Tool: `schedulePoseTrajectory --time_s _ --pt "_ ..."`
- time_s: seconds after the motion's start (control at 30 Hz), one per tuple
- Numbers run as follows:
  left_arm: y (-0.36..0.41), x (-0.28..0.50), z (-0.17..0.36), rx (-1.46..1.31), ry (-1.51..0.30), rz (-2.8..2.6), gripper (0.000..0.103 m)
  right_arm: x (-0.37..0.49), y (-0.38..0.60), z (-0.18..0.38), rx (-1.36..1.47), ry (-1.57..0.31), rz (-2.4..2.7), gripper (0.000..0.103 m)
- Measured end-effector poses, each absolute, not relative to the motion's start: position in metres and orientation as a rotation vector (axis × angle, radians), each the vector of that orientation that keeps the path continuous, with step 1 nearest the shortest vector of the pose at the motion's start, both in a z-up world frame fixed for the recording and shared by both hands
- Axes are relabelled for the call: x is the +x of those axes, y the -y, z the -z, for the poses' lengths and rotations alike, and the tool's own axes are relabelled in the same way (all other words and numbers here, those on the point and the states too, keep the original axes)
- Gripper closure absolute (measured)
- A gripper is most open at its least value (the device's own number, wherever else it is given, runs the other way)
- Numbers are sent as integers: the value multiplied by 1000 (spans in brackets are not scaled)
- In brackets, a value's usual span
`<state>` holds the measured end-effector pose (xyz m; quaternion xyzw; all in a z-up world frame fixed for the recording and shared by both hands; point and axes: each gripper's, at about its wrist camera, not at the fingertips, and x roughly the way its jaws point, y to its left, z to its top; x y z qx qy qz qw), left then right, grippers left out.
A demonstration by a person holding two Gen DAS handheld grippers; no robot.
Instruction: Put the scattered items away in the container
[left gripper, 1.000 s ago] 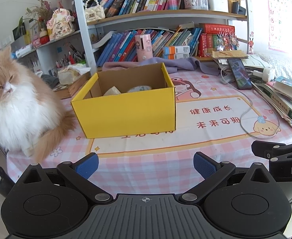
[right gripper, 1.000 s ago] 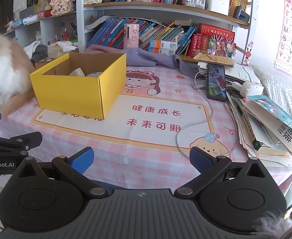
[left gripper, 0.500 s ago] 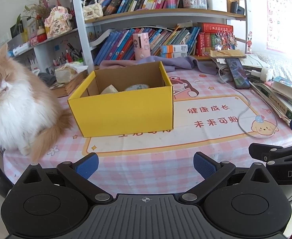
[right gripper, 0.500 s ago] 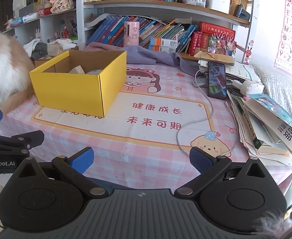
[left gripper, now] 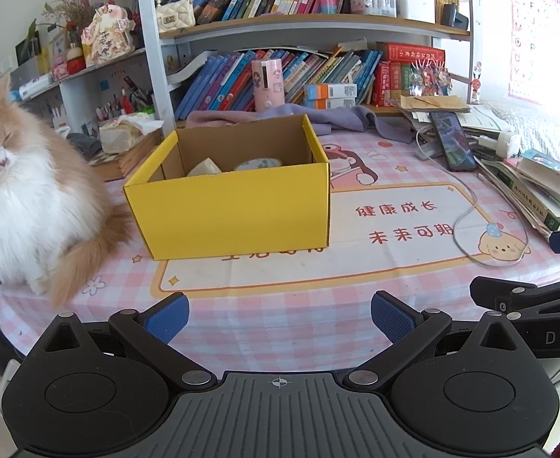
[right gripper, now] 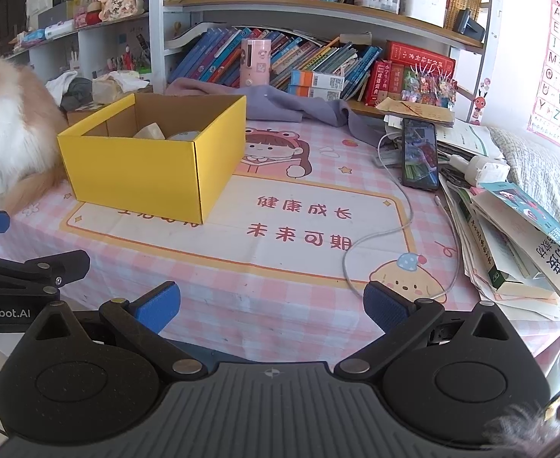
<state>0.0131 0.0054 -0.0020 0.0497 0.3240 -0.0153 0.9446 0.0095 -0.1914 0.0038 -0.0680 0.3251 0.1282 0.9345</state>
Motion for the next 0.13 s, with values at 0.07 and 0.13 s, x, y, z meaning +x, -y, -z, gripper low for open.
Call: schedulePoseTrajectory --time_s 0.07,0.13 --pt "-6 14 3 99 -663 31 0 11 191 -3 -141 -668 -262 0" --pt "-6 16 3 99 -665 32 0 13 190 -2 -143 -671 -263 0"
